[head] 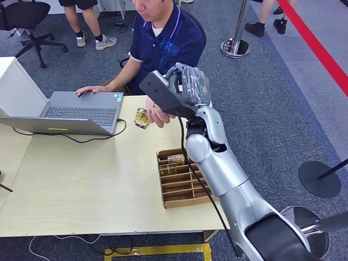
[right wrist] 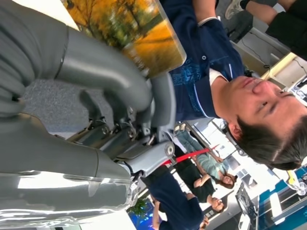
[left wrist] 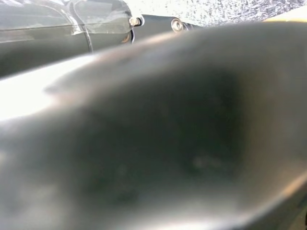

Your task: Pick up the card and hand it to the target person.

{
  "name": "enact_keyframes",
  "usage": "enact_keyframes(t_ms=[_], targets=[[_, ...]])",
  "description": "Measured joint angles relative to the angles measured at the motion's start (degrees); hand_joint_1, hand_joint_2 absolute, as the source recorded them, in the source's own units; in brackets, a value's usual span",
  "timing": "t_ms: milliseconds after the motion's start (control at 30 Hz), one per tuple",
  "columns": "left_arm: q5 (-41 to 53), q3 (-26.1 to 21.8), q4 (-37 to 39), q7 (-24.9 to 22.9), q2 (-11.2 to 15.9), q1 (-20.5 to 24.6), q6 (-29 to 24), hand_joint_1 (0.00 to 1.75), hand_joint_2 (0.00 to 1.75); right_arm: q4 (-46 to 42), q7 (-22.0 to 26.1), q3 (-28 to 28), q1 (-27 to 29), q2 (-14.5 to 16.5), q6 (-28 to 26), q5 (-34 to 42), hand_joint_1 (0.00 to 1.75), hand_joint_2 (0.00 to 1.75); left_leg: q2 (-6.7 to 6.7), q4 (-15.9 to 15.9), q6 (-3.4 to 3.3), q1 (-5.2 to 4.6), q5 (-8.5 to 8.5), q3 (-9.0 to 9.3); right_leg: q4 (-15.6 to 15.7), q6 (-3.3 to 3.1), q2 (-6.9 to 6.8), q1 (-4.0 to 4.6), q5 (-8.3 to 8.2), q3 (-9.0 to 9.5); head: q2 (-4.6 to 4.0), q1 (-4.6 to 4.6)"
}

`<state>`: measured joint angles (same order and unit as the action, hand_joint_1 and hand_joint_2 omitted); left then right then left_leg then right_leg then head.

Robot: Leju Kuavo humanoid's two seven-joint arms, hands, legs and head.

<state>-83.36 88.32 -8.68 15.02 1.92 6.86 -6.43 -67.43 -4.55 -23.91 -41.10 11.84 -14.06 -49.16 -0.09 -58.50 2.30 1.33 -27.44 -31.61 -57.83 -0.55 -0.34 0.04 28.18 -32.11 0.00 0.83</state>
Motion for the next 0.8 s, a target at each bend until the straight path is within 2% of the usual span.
enact_keyframes(t_ms=[500,533,667,800], targets=[[0.02,0.01,0.00,-0.02,0.00,0.00,-0.02,0.00,0.00,0.26,-0.19,0.00,0.00,0.00,0.07,0.75,0.00,1.75,0.00,0.00,0.00,0.00,0.00,0.01,0.00,-0.02,0.00,0.00,-0.02,0.00,0.00,0.00],[0.02,0.01,0.00,-0.02,0.00,0.00,-0.02,0.00,0.00,0.26,-0.20,0.00,0.00,-0.01,-0.01,0.80,0.04,1.75,0.00,0.00,0.00,0.00,0.00,0.01,0.00,-0.03,0.00,0.00,-0.02,0.00,0.00,0.00],[-0.19,0.01,0.00,-0.02,0.00,-0.01,-0.04,0.00,0.00,-0.31,0.07,0.09,0.18,-0.16,-1.11,1.41,0.74,1.75,0.00,-0.01,0.00,0.00,0.00,0.04,0.01,-0.03,0.01,0.00,-0.02,0.00,0.00,0.00],[-0.40,0.01,0.00,-0.02,0.00,-0.04,-0.17,0.00,0.00,-3.22,0.98,0.95,1.34,-0.64,-3.18,2.16,0.91,1.75,0.00,-0.01,0.00,0.00,0.00,0.04,0.01,-0.03,0.00,0.00,-0.02,0.00,0.00,0.01]])
